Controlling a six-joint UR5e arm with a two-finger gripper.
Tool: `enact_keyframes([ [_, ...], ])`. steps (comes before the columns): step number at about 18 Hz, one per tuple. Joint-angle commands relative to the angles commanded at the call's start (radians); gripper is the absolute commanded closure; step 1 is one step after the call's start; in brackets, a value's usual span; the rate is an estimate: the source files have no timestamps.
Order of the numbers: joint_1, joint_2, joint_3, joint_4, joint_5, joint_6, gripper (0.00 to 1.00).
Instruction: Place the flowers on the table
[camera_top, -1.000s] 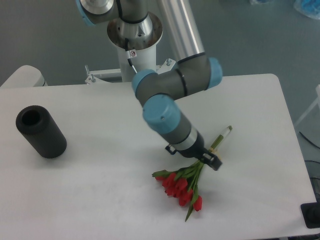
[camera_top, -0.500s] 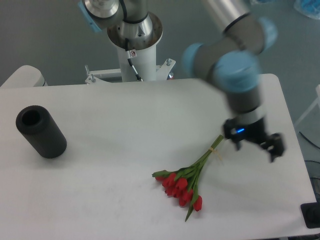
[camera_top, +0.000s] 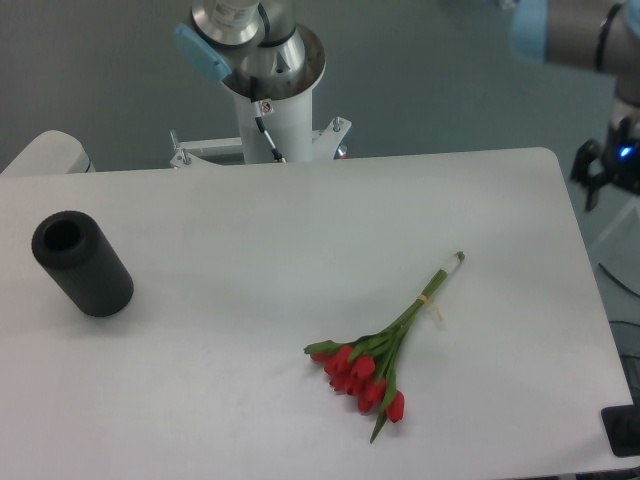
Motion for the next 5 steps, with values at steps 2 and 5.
enact_keyframes([
  [2, 0.008, 0.005, -0.002, -0.002, 0.002, 0.008, 0.0],
  [5, 0.006, 0.008, -0.008, -0.002, 0.002, 0.006, 0.0],
])
